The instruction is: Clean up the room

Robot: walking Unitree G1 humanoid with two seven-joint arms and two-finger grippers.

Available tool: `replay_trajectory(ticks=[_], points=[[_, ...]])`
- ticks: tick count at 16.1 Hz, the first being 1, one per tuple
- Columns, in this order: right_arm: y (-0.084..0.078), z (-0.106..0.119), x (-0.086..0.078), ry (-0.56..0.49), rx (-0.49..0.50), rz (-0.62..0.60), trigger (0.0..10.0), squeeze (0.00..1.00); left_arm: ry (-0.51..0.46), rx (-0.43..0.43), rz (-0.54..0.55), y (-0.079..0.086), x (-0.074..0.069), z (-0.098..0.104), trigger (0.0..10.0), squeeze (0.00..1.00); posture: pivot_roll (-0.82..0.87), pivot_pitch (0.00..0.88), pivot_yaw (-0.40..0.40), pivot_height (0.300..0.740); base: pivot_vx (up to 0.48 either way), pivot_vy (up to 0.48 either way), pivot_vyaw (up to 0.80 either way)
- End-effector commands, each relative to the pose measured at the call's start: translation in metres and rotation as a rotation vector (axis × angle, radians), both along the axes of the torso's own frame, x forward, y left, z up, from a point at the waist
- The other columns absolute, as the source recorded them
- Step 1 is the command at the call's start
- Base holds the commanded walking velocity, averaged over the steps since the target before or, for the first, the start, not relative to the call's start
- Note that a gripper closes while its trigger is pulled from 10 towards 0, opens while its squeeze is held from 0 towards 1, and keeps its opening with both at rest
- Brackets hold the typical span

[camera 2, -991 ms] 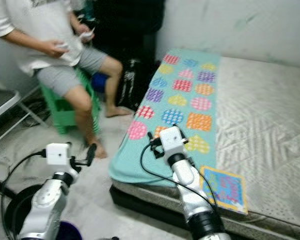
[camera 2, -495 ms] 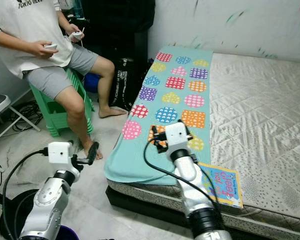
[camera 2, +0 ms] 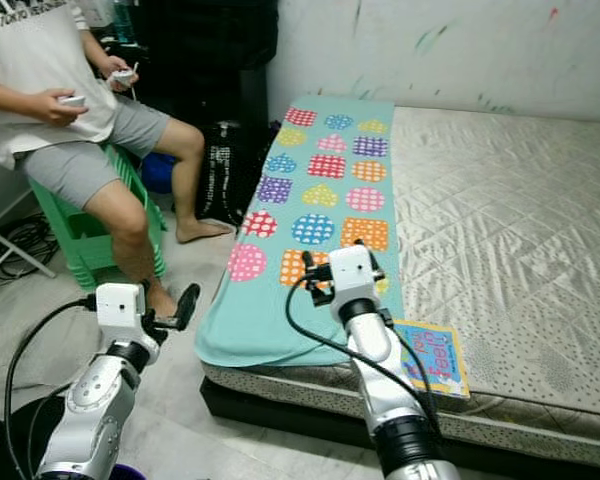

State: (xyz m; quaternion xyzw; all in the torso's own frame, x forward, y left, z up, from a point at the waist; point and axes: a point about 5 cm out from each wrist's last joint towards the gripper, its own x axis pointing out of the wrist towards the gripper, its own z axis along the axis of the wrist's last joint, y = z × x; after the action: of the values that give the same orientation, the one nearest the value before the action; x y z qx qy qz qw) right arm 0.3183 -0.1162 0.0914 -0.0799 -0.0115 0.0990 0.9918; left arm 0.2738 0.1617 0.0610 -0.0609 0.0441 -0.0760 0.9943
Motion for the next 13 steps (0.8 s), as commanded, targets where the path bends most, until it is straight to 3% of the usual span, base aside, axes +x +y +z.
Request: replay_trajectory(ticks=[1, 13], points=[[0.0003, 0.0046, 0.003, -0.016, 0.003, -0.004, 10.0, 0.0, -0.006, -0.001, -0.009, 0.0009, -0.0005, 0.0015, 10.0, 0.0, 0.04, 0.0, 0.03, 0.74, 0.322, 0.0, 0.0], [-0.001, 0.0069, 0.0043, -0.029, -0.003, -0.014, 10.0, 0.0, -0.003, -0.001, -0.021, 0.0, 0.0007, 0.0013, 10.0, 0.0, 0.04, 0.0, 0.034, 0.74, 0.376, 0.0, 0.0]])
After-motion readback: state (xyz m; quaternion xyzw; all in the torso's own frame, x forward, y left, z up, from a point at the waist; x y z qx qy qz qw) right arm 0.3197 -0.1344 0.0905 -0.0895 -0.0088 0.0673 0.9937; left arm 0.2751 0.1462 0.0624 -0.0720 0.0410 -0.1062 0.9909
